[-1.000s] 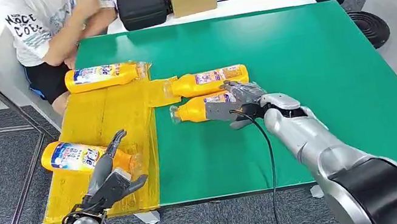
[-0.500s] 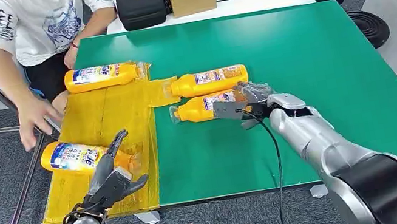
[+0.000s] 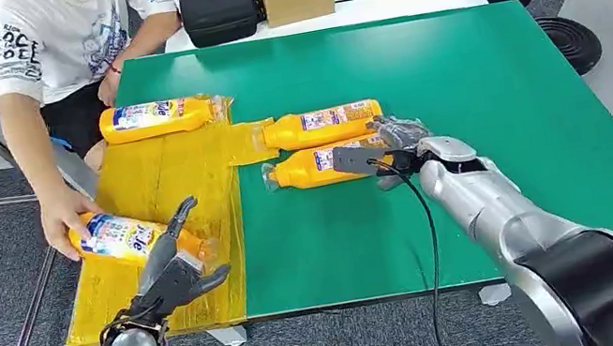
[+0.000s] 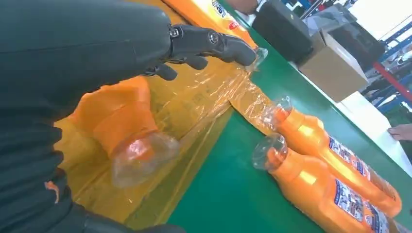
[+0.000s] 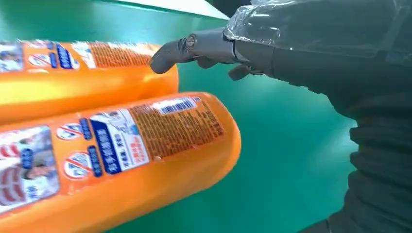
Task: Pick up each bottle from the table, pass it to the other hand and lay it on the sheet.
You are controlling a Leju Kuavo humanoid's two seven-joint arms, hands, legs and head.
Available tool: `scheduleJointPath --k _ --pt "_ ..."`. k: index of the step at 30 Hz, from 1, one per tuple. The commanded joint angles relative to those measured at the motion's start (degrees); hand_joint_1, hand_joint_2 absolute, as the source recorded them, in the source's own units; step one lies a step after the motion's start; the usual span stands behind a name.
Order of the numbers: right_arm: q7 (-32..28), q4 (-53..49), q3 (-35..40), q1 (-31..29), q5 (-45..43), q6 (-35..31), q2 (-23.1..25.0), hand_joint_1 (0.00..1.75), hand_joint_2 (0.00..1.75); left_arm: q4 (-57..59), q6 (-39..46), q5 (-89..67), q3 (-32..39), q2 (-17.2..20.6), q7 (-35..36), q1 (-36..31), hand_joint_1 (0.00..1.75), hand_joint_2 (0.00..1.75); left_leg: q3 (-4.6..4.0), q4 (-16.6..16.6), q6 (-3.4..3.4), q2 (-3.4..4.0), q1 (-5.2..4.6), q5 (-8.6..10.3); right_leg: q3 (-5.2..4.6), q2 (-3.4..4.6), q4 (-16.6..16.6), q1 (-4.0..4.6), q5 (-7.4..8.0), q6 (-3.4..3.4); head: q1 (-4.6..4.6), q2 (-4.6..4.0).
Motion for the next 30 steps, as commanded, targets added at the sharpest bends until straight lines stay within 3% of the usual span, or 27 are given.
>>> scheduleJointPath --k 1,16,22,30 --pt "3.0 5.5 1.8 -1.6 1.4 1.7 0.2 0.00 1.75 6.6 -0.6 0.3 -2.1 -1.1 0.2 -3.6 0.00 1.75 0.28 0.0 -0.04 -0.06 0.09 -0.10 0.36 -0.14 -0.1 0.12 -0.10 -0.19 0.00 0.00" --pt "5.0 5.3 -0.1 -3.3 1.6 0.2 -0.9 0.00 1.75 9.5 -0.5 1.0 -3.6 -2.0 0.1 -5.4 0.00 1.75 0.08 0.0 -0.02 -0.06 0.01 -0.03 0.11 -0.12 0.0 0.03 -0.05 -0.10 0.00 0.00" --pt "0.2 3.9 -2.4 -4.8 -0.4 -0.8 -0.5 0.00 1.75 10.2 -0.9 1.6 -3.5 -1.9 -1.3 -5.3 0.00 1.75 0.19 0.0 -0.03 -0.02 0.04 -0.10 0.24 -0.10 0.0 0.07 -0.10 -0.18 0.00 0.00" --pt "-9.4 -0.6 -4.0 -6.6 -3.7 -2.3 0.8 0.00 1.75 3.4 -1.9 3.3 -0.2 0.0 -2.2 0.8 0.00 1.75 0.20 0.0 -0.06 0.16 0.03 -0.14 0.19 0.07 0.0 0.08 -0.10 -0.20 0.00 0.00"
